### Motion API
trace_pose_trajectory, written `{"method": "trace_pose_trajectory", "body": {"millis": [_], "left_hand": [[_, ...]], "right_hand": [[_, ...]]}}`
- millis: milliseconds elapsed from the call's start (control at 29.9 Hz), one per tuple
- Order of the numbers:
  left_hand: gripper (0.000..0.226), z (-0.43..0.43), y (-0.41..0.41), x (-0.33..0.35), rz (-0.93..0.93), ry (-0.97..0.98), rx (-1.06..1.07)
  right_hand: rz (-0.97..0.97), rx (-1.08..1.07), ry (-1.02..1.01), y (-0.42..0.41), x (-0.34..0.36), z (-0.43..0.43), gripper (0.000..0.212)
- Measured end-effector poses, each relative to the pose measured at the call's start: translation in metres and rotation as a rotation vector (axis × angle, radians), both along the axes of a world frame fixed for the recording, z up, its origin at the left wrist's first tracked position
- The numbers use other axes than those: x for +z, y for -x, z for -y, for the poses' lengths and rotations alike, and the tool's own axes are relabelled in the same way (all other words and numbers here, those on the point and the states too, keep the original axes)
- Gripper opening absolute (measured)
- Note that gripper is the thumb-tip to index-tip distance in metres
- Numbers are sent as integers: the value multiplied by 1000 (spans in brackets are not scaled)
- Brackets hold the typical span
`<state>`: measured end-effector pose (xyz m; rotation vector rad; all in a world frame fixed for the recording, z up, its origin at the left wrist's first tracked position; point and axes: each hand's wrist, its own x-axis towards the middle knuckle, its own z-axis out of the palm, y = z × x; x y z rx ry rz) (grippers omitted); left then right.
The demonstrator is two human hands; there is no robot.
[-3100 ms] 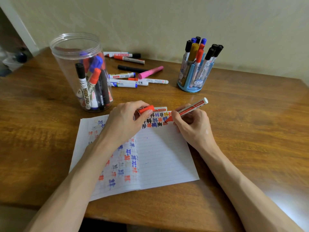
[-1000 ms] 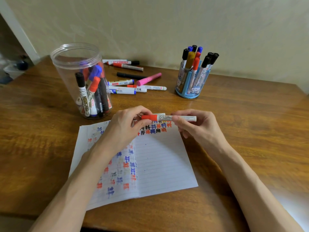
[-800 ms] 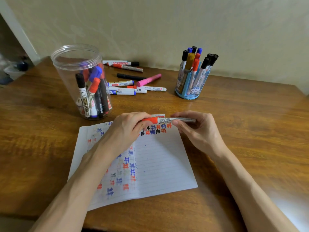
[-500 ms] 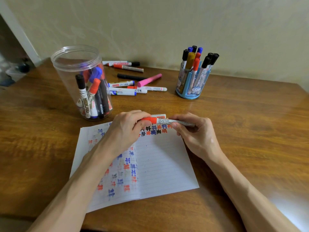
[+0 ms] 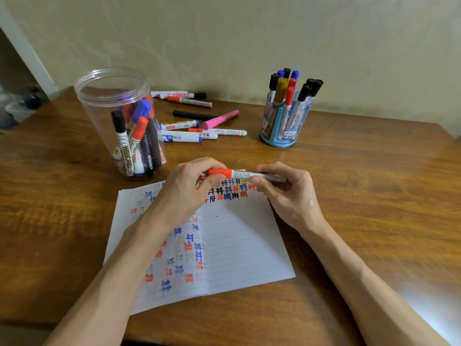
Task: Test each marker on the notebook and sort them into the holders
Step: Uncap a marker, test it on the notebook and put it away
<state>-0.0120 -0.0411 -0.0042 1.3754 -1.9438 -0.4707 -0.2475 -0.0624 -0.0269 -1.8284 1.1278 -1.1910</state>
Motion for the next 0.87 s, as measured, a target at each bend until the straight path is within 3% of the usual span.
{"method": "trace_pose_trajectory", "body": {"millis": [234,401,535,635,869], "left_hand": [[18,-3,-1,15,-387,-37,-39],[20,-8,-3,38,-657,54,30],[17,-8,-28,76,-585,256,74],[30,-8,-52,107,-479,411,123],[30,0,-101,160,-439,674,189]], "right_hand": [[-26,73,29,-9,5,-3,22],[-105,109,0,-23,7,-7,43],[-237,91,-28,-34,13,0,37],[-315,138,-60,-48,19,9,33],[-300,167,-52,-88,22,30,30]]}}
